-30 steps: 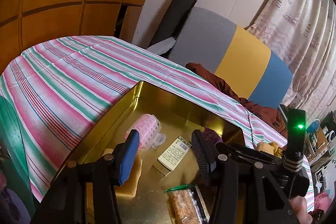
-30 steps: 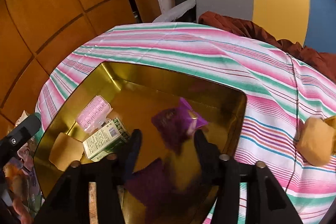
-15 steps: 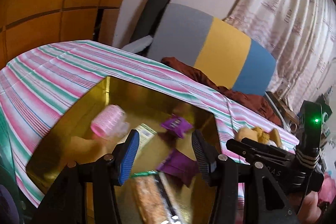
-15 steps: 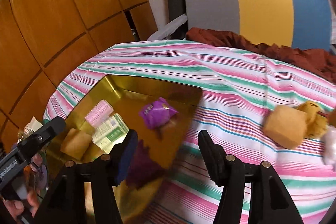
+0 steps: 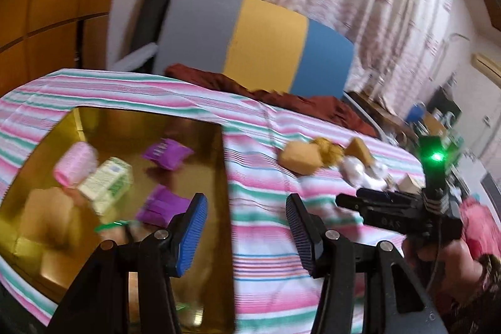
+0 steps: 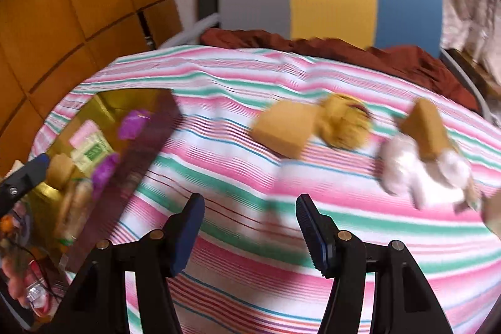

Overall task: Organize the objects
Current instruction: 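Move the right tool to the pile and grasp a clear plastic-wrapped bundle, then grasp an orange sponge with the left tool, then carry the sponge into the tin and open the left tool while the right tool holds the bundle, then lower the plastic-wrapped bundle into the tin and open the right tool, then move the right tool back to the pile and grasp a grey wrapped bundle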

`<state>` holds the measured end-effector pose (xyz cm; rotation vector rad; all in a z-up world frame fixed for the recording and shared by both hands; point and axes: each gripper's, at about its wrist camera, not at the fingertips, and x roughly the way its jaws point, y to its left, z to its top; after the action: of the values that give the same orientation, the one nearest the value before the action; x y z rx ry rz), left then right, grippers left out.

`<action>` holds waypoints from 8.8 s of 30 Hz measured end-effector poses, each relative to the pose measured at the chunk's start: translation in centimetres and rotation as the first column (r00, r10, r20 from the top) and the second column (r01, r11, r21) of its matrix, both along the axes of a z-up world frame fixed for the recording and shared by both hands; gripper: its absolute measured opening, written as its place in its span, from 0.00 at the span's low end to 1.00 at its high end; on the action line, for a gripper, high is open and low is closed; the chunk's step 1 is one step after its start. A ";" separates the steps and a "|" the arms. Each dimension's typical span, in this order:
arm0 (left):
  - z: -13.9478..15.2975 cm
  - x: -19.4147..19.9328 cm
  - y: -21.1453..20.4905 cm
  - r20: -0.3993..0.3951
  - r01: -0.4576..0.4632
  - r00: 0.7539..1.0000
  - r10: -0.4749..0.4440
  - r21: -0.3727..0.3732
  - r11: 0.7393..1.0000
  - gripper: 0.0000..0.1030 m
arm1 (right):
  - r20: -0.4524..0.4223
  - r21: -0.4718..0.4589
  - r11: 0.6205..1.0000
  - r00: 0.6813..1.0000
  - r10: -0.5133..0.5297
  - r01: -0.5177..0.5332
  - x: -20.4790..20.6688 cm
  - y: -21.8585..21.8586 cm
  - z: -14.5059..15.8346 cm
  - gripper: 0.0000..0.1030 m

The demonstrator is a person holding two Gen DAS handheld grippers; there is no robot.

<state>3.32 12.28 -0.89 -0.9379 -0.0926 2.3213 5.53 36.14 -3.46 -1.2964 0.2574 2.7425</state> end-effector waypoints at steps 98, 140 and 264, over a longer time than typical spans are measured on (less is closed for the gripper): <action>-1.9 1.3 7.3 -0.121 -0.009 0.993 0.001 -0.067 0.998 0.60 | 0.011 0.001 0.983 0.983 -0.182 0.182 3.1 12.6 -4.9 0.36; -6.3 -18.8 -7.4 0.246 -0.365 0.891 0.381 -0.107 0.925 0.76 | -0.111 0.044 0.999 0.994 0.012 -0.007 2.8 4.2 -1.0 0.35; -3.3 0.9 12.8 0.116 0.188 0.978 -0.172 -0.149 0.971 0.78 | 0.072 0.024 0.962 0.959 -0.274 0.273 4.5 18.8 -2.2 0.36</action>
<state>4.22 25.08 -4.18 -1.0980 0.1329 2.1364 10.08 54.93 -5.62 -1.2519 0.3804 2.4559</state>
